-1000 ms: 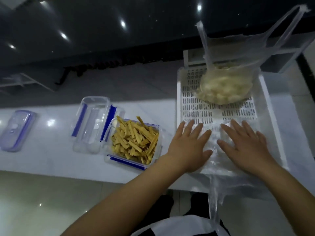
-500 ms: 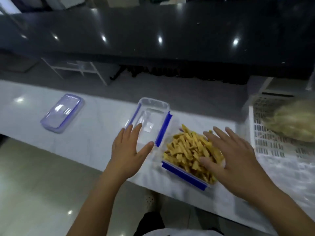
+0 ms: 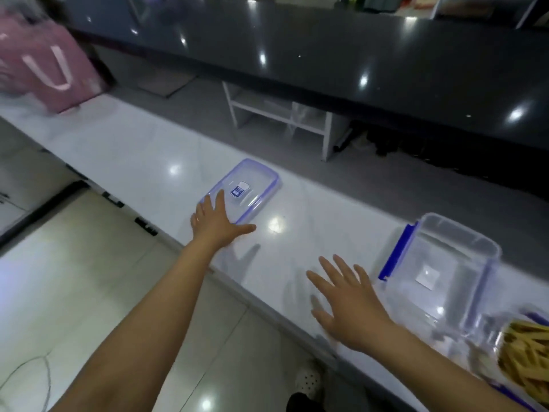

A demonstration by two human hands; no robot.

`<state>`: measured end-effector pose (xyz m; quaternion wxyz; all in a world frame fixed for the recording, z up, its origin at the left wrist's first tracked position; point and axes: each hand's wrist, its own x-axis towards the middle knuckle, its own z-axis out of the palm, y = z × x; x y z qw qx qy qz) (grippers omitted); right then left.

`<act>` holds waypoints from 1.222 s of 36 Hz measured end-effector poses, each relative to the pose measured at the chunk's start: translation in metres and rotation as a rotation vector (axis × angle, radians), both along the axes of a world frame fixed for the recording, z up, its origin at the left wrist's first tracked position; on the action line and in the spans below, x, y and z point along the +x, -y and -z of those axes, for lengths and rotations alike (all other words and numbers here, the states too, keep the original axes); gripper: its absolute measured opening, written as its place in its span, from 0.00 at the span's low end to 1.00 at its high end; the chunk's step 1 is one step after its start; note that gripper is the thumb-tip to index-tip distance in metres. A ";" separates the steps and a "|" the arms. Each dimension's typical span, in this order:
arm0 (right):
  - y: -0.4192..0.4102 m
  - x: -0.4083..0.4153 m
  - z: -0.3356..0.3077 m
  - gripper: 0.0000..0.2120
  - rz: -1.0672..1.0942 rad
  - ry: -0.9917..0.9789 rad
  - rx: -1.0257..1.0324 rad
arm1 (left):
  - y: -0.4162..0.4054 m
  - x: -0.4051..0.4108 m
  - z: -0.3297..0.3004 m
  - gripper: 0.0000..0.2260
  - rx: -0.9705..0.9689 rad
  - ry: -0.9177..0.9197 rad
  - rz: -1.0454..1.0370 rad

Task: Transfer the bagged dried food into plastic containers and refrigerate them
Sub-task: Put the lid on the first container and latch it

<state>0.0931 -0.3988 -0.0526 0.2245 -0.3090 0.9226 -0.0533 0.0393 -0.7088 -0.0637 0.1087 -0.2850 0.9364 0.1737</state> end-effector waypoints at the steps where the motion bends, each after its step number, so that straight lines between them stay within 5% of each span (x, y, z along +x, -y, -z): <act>1: 0.010 -0.003 0.007 0.31 -0.021 0.011 0.030 | 0.009 -0.008 0.004 0.58 -0.008 0.038 0.016; 11: 0.020 -0.004 0.067 0.32 0.013 -0.019 0.018 | 0.040 -0.044 0.020 0.63 0.034 0.138 0.032; 23: 0.023 -0.007 0.050 0.32 0.035 0.067 0.015 | 0.051 -0.048 0.012 0.60 -0.062 0.160 0.090; 28: 0.011 -0.013 -0.002 0.30 0.286 0.288 -0.467 | 0.016 -0.030 -0.017 0.58 -0.039 -0.050 0.003; 35: -0.050 -0.018 -0.083 0.29 0.868 0.529 -1.276 | -0.132 0.036 -0.068 0.60 0.267 -0.300 0.114; 44: -0.188 0.022 -0.110 0.18 1.205 0.416 -1.578 | -0.325 0.088 -0.093 0.58 0.562 -0.297 0.391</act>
